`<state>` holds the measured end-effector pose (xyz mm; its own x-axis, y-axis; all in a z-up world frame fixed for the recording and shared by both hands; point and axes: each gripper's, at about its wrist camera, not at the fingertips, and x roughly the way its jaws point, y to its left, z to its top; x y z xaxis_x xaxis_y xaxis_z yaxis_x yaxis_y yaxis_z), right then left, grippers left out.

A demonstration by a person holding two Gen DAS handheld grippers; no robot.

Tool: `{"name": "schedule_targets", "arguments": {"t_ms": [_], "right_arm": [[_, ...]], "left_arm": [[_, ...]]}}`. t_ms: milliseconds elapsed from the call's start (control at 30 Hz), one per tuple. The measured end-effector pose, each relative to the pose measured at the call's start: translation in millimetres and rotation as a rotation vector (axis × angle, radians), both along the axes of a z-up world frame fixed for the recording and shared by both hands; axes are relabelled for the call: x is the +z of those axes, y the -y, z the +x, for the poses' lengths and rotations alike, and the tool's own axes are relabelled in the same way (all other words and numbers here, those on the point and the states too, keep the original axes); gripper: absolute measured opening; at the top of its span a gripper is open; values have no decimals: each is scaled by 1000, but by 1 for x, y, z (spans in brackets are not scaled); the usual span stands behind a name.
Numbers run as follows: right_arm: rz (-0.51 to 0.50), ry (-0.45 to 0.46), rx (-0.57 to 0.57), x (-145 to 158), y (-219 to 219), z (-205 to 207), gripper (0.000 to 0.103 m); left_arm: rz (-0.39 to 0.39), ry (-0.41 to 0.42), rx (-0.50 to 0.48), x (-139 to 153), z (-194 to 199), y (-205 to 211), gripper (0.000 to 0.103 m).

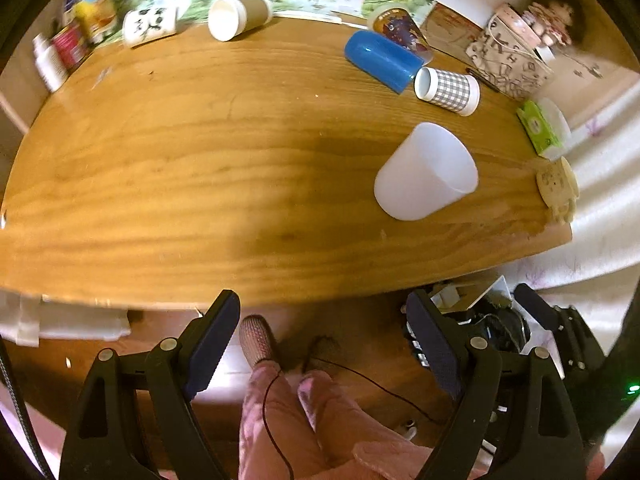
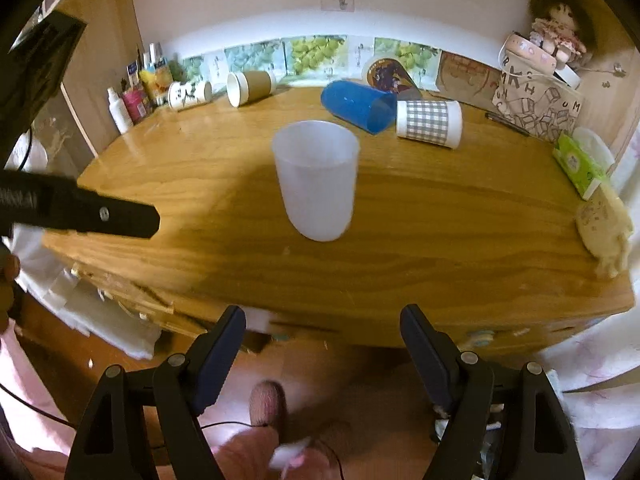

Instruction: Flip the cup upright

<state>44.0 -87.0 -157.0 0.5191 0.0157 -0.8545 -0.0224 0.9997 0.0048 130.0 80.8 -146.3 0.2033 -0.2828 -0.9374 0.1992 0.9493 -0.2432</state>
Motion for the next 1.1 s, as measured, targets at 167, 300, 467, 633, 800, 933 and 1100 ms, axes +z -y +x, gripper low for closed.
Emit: {"name": "schedule_targets", "arguments": {"t_ms": [167,300,467,633,800,933,1100], "right_arm": [[23,-62,-13,29,16,-7,81],[94,-115,-68,52,40,-13,82],[134,-176,-137,67,64,-15,82],[156,-121,-100,88,68,-23,82],[142,-19,-50,110,64,-29,84],[144,53,-48,120,67,-33,85],[139,105,-41,124,70,-42,86]], "left_arm": [[33,-24,49,14,-21,11,88],[61,0,72,33,-34,24,88],[66,60,95,58,-45,43,88],[98,166,113,81,-59,57,88],[100,291,164,103,-72,56,88],[127,375,206,112,-81,57,88],[163,440,208,118,-96,64,88]]}}
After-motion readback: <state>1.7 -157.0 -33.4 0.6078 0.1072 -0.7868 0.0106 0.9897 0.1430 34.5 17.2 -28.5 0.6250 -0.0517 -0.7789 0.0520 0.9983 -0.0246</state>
